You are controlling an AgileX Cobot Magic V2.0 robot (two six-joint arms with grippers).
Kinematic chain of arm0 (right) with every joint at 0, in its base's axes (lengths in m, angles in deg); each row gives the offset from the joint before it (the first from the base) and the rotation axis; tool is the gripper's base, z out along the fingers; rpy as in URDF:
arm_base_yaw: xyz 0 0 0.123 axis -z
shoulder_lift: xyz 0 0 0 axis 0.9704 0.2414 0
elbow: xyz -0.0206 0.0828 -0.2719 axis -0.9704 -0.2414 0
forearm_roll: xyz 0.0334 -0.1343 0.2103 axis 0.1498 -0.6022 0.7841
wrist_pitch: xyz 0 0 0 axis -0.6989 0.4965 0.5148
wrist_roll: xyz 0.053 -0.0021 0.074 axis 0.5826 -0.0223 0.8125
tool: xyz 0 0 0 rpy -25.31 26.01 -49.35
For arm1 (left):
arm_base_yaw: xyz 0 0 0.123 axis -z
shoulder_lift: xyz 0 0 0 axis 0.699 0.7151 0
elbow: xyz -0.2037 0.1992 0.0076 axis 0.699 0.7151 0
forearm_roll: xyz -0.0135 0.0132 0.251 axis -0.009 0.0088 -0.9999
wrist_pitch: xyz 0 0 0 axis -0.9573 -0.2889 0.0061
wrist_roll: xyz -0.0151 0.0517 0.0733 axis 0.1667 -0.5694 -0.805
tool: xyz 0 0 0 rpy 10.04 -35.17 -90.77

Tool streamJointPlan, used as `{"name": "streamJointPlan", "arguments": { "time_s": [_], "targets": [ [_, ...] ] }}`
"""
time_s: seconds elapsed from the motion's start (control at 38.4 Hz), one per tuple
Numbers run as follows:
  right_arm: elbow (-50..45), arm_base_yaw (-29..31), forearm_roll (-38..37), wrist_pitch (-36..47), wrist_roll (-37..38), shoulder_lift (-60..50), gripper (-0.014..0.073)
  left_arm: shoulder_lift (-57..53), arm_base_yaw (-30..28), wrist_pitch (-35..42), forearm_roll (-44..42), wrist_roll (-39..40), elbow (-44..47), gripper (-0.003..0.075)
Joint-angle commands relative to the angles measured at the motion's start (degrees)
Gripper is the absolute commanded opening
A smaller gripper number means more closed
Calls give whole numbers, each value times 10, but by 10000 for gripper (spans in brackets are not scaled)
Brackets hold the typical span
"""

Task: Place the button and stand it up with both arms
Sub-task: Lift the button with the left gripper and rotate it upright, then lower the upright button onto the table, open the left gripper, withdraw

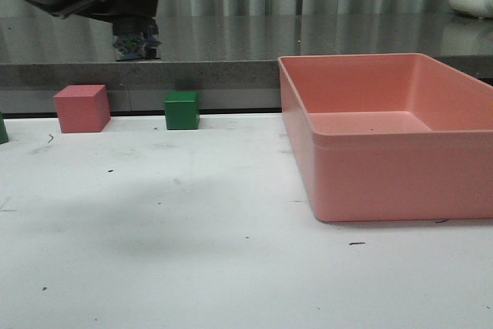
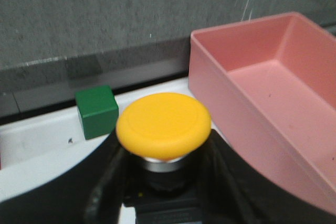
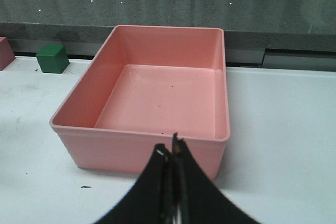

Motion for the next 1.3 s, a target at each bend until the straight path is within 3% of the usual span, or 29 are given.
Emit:
{"name": "streamJointPlan", "arguments": {
  "time_s": [0.0, 0.16, 0.5, 0.76, 1.28],
  "targets": [
    [14, 2, -6, 44, -6, 5, -68, -40, -13, 188, 0, 5, 47, 136],
    [14, 2, -6, 44, -6, 5, -68, -32, -36, 266, 0, 5, 104, 136],
    [14, 2, -6, 44, -6, 5, -68, 74, -79, 280, 0, 3, 118, 136],
    [14, 2, -6, 44, -6, 5, -68, 183, -89, 394, 0, -32, 118, 138],
    [14, 2, -6, 44, -6, 5, -68, 263, -89, 418, 0, -48, 118, 139]
  ]
}}
